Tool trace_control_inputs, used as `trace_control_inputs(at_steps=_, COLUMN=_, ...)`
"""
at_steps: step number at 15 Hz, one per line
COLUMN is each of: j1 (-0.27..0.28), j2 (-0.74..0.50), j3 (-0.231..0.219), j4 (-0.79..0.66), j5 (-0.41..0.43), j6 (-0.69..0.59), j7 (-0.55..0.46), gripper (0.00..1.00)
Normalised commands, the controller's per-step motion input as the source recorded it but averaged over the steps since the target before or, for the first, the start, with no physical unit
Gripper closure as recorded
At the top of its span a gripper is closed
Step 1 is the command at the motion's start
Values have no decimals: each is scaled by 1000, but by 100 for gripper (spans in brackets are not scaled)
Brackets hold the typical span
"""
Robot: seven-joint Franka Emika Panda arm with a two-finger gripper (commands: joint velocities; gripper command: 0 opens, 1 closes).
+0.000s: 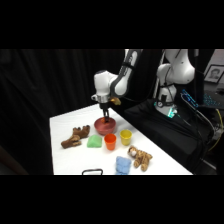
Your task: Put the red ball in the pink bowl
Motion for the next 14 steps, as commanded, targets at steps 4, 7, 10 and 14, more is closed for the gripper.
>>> trace_control_inputs(at_steps=4, j1=-50, j2=3, j3=40, j4=55, j5=0, j6=55, j7=-42, gripper=27)
trace_control_inputs(at_steps=7, j1=-20, j2=-134, j3=-10, j4=73, j5=-81, j6=-115, j7=29, gripper=4)
trace_control_inputs(at_steps=10, j1=-5, j2=-309, j3=-14, j4=44, j5=-95, j6=-350, j7=51, gripper=0)
trace_control_inputs(at_steps=14, j1=17, j2=-406, j3=-23, j4=51, j5=-125, j6=-496, j7=75, gripper=0)
